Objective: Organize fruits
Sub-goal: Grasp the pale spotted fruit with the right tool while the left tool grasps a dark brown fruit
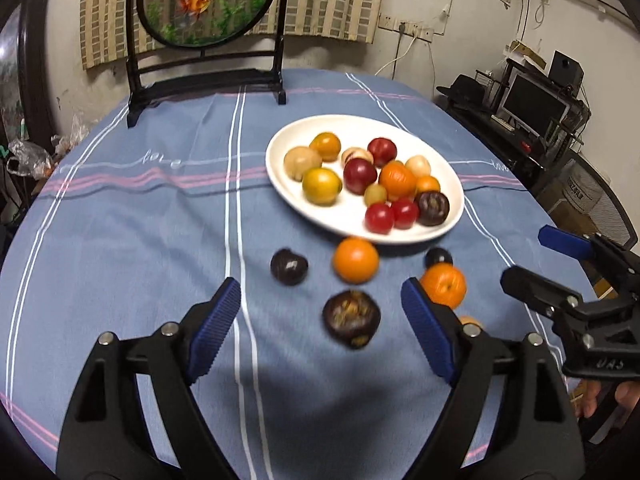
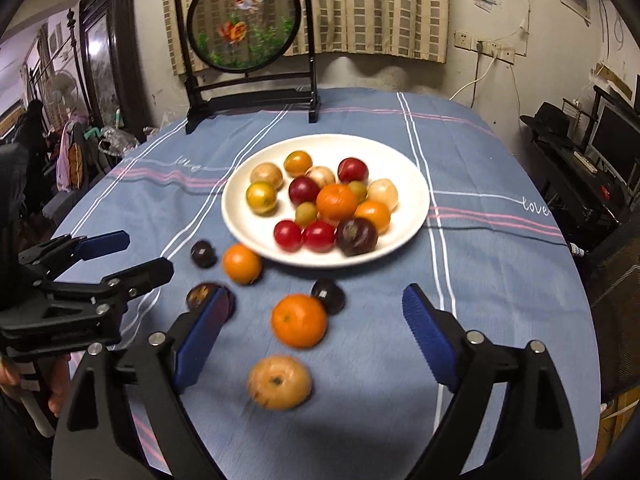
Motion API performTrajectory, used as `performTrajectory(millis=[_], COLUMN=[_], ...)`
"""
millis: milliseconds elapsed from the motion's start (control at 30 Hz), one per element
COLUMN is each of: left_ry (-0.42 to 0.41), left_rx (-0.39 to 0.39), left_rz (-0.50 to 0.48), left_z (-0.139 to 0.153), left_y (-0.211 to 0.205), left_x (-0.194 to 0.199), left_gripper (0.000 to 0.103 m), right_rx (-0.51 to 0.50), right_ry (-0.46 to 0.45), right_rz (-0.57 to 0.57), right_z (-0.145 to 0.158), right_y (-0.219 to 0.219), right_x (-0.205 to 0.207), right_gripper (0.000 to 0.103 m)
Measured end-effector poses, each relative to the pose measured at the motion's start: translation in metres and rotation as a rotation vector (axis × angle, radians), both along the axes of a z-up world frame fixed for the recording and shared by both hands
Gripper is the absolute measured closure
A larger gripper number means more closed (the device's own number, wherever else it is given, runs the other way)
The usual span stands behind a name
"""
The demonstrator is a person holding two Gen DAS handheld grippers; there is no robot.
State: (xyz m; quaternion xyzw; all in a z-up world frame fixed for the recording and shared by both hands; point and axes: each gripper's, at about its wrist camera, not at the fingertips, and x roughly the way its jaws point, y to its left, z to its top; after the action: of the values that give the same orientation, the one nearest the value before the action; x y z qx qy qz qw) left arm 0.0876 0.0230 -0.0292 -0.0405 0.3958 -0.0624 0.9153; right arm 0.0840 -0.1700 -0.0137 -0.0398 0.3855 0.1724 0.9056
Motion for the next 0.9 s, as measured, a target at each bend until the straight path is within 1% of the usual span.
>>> performTrajectory(millis=[167, 267, 467, 600, 633, 733, 767, 800, 867, 900], left_ry=[0.007, 0.006, 0.027, 0.047, 0.046, 0.043, 0.045, 0.049, 0.060, 0.065], left_rx=[-0.016, -0.019, -0.031, -0.034, -0.032, -0.031, -0.030, -0.027, -0.022, -0.019], left_rz=[0.020, 0.035, 0.057, 0.060, 0.061, 0.060, 0.060, 0.060, 0.057, 0.054], left_z=[-0.003, -0.003, -0.012, -0.017, -0.017, -0.018, -0.018, -0.019, -0.021, -0.023], left_y=[0.011, 0.018, 0.029, 0.031, 0.031, 0.031, 0.030, 0.030, 0.027, 0.025], left_x=[-0.009, -0.013, -0.019, -0.019, -0.020, -0.021, -0.020, -0.021, -0.020, -0.019], left_gripper=[0.019, 0.018, 0.017, 0.017, 0.017, 0.017, 0.017, 0.017, 0.017, 0.017], right_rx=[-0.015, -0.013, 0.004, 0.008, 0.004, 0.009, 0.005, -0.015, -0.002, 0.024], right_ry=[0.024, 0.055, 0.143, 0.152, 0.155, 0.187, 0.188, 0.161, 0.168, 0.176], right_rz=[-0.004, 0.005, 0.055, 0.061, 0.064, 0.065, 0.062, 0.056, 0.060, 0.058], right_z=[-0.006, -0.013, -0.046, -0.060, -0.063, -0.076, -0.079, -0.079, -0.079, -0.078], right_y=[0.002, 0.004, 0.014, 0.018, 0.020, 0.021, 0.020, 0.020, 0.017, 0.012], right_x=[-0.011, -0.016, -0.027, -0.025, -0.023, -0.016, -0.014, -0.015, -0.016, -0.017], right_gripper=[0.013, 0.013, 0.013, 0.014, 0.017, 0.036, 0.045, 0.056, 0.056, 0.056])
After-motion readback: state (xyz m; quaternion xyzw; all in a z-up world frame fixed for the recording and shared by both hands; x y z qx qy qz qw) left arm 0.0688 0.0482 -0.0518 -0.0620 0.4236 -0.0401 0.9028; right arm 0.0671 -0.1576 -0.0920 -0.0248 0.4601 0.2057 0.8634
